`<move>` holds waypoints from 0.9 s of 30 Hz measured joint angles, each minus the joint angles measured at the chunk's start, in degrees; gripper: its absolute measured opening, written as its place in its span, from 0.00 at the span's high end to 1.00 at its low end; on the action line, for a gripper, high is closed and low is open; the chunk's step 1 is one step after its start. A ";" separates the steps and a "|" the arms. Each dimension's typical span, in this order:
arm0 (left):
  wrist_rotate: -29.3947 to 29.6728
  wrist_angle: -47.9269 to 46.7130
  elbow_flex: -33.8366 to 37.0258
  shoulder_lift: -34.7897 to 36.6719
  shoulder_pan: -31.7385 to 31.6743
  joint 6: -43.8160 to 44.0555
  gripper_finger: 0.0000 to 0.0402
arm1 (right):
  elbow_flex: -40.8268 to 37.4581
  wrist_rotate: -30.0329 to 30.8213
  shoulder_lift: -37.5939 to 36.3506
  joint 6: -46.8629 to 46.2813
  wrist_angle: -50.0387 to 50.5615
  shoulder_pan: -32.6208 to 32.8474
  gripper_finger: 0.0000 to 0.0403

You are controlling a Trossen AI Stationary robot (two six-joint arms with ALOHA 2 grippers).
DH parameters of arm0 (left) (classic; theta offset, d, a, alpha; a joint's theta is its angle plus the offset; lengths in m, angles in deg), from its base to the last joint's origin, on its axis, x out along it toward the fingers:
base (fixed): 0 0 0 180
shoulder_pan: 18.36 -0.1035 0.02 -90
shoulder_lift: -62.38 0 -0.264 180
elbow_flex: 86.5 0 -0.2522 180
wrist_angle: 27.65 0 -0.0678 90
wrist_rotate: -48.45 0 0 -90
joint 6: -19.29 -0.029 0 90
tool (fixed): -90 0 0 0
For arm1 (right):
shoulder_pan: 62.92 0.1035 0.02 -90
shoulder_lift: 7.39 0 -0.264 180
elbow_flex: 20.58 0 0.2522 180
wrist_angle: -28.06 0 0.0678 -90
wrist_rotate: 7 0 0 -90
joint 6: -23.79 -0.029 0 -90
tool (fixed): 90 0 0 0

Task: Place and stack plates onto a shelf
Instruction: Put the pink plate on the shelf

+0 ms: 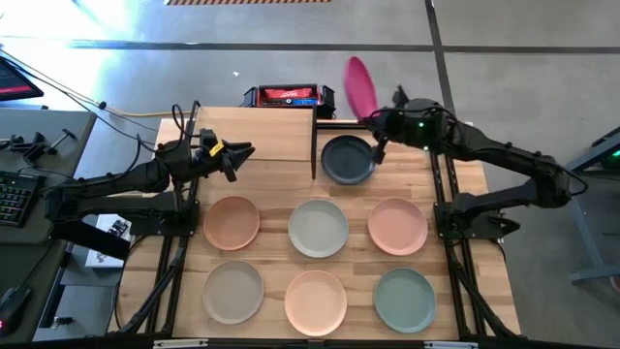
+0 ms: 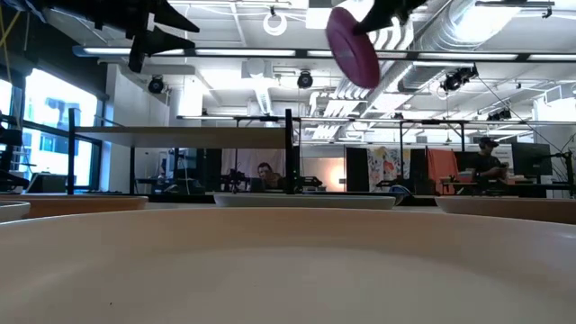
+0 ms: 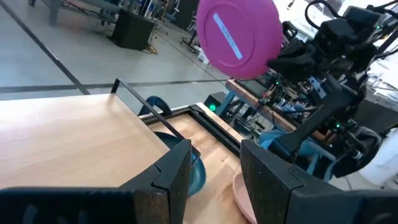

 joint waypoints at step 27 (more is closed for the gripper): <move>-10.28 -0.07 0.00 0.00 0.02 2.66 0.69 | 14.24 -7.15 27.27 14.05 -13.92 5.35 1.00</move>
